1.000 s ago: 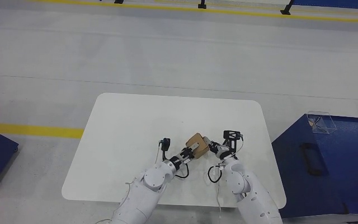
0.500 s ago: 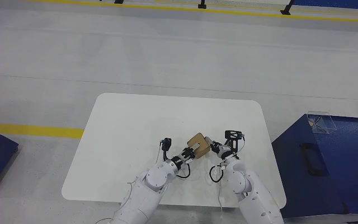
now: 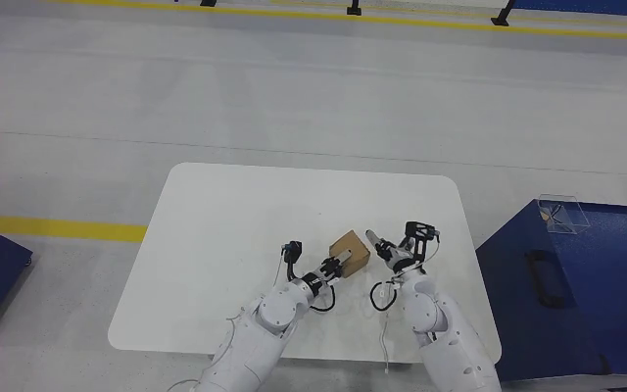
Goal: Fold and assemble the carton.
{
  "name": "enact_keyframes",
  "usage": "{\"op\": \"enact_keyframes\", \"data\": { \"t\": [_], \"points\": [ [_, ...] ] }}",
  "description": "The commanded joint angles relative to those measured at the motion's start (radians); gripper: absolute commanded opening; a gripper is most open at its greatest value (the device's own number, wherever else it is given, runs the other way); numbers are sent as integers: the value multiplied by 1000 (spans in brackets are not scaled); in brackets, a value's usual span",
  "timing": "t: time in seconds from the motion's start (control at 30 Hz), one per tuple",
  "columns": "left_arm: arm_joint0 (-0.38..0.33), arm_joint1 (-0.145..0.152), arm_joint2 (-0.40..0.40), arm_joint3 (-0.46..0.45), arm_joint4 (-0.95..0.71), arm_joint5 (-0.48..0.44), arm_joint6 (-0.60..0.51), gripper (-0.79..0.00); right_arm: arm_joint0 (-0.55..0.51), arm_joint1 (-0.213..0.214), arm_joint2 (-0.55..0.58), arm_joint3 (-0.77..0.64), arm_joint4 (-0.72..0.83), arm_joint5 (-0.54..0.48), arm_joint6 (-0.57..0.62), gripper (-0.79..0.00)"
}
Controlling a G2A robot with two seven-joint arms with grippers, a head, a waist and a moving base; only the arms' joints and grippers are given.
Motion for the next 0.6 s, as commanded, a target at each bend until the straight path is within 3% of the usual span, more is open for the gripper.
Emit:
{"op": "enact_keyframes", "data": {
  "t": [0.0,0.03,0.1,0.57],
  "points": [
    [2,1,-2,-6,1,-8,3,-228,-16,1,-2,-19,1,-23,6,0],
    [5,2,-4,-9,-1,-13,4,-206,-24,3,-4,-28,-6,-35,13,0],
    [12,5,-9,-22,-1,-25,10,0,-37,5,-7,-40,-30,-39,15,0],
    [146,42,-50,-242,89,-114,72,0,14,-8,-54,34,-80,79,-4,0]
  ]
}}
